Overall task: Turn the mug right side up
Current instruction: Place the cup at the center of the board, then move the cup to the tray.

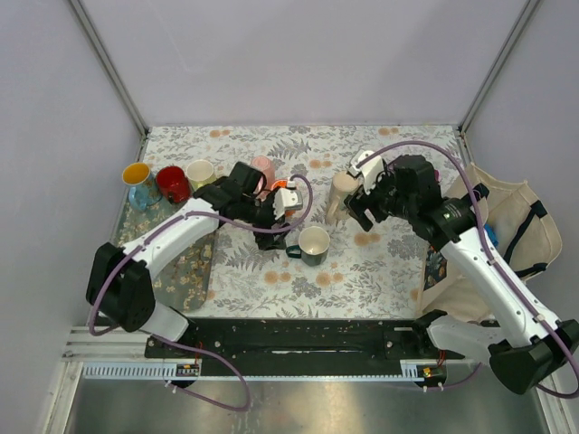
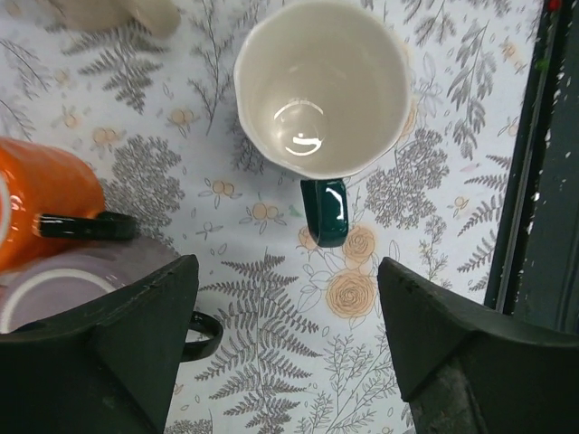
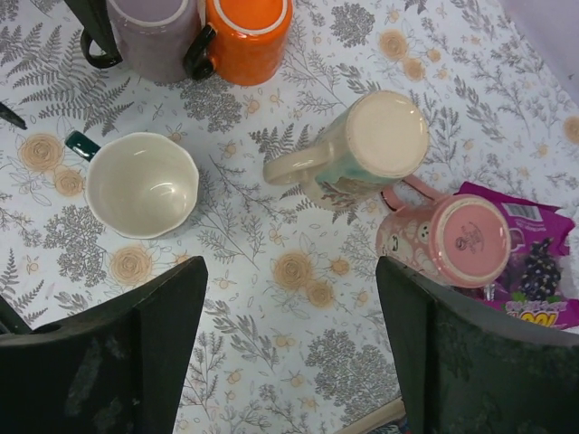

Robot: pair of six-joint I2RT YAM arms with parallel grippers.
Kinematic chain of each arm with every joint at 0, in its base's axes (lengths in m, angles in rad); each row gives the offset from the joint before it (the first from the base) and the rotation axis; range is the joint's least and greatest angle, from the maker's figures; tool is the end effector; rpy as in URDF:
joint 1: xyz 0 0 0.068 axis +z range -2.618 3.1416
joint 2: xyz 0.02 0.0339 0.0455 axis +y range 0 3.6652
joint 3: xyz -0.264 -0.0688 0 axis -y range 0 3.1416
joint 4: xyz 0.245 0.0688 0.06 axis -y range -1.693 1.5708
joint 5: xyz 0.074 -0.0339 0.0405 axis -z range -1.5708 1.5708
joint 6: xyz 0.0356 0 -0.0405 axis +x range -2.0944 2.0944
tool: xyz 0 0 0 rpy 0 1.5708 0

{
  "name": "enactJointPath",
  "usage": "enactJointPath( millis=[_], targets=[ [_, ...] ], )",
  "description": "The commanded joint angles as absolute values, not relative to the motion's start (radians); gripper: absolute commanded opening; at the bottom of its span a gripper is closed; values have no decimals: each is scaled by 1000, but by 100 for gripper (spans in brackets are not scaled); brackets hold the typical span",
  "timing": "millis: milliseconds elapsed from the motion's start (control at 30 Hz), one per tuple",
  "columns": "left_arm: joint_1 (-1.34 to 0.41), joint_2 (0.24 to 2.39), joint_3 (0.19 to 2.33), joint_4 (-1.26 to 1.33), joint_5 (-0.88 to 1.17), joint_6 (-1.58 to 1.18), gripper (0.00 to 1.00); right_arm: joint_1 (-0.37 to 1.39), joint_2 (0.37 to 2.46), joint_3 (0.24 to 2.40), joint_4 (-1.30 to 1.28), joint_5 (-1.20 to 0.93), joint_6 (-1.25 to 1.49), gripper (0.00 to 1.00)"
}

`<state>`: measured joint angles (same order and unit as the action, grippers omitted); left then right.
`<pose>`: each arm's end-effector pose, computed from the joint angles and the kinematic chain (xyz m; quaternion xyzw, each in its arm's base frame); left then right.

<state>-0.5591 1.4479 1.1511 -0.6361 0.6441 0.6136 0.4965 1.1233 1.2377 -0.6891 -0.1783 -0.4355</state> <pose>0.2434 -0.1775 0.2789 0.5811 0.6954 -0.2923 0.3055 0.2026 0.1169 0.3798 -0.4312 0.7626 0.0927 0.4732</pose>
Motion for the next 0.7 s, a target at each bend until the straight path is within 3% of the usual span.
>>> enactJointPath(
  millis=[0,367,667],
  targets=[
    [-584,1492,1195,-660,598,661,83,494,1014,1137,-558,-224,-367,86],
    [-647,1675,1279,-651,568,571,77,466,868,993,-517,-166,-410,89],
    [-670,1677,1247,-591,537,549,68,394,859,994,-469,-202,-350,88]
  ],
)
